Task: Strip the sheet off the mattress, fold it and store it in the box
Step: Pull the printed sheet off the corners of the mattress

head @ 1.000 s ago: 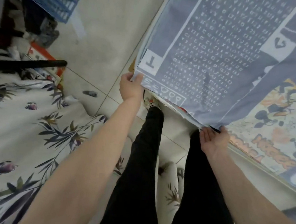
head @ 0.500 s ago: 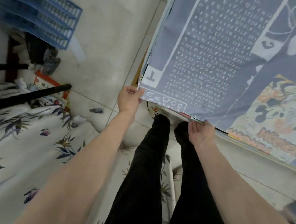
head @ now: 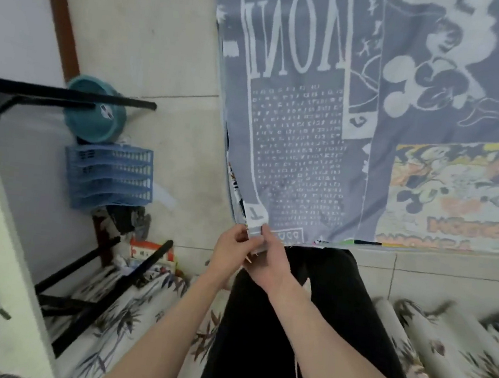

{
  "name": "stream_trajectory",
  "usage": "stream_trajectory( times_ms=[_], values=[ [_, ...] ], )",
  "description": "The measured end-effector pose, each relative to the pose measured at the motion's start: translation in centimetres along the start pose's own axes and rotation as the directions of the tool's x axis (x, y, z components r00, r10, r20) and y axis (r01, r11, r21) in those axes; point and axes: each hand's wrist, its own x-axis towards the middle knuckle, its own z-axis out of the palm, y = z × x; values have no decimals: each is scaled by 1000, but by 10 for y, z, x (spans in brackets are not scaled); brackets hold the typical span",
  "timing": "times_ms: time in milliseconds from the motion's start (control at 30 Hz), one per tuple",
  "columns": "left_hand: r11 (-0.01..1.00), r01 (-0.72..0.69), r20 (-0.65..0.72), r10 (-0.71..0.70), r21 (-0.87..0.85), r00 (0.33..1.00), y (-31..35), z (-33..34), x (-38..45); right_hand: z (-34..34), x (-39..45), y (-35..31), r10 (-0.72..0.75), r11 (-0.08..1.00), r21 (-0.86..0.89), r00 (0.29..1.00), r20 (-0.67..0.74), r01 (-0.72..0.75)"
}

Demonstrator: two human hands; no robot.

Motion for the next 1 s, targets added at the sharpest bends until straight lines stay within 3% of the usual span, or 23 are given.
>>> stream_trajectory(
  times_ms=[167, 333, 433, 533, 633, 700, 800, 867, 1000],
  values=[
    [961, 139, 135, -175, 240, 975, 84, -16, 13, 24, -35, -12, -115, 963, 235, 990, -81, 131],
    [960, 237, 52, -247, 148, 968, 170, -25, 79, 55, -40, 9, -110, 893, 418, 982, -156, 167],
    [980, 143, -5, -143, 142, 990, 212, -28, 132, 78, -17, 28, -99, 854, 486, 975, -198, 186],
    [925, -54, -84, 92, 375, 992, 248, -47, 184, 103, 15, 35, -70, 828, 509, 944, -324, 236],
    [851, -190, -136, 290, 489, 947, 300, -82, 237, 118, 46, 29, -56, 810, 477, 856, -515, 340],
    [857, -266, -188, 378, 441, 907, 344, -107, 268, 119, 59, 27, -40, 792, 476, 812, -582, 381],
    [877, -272, -171, 361, 396, 917, 399, -127, 299, 126, 71, 32, -28, 772, 491, 793, -609, 404],
    [905, -281, -79, 321, 319, 944, 423, -128, 308, 137, 73, 38, 9, 731, 521, 757, -654, 441],
    [944, -251, -39, 265, 216, 963, 451, -126, 302, 166, 78, 49, -25, 708, 531, 768, -640, 466]
  ],
)
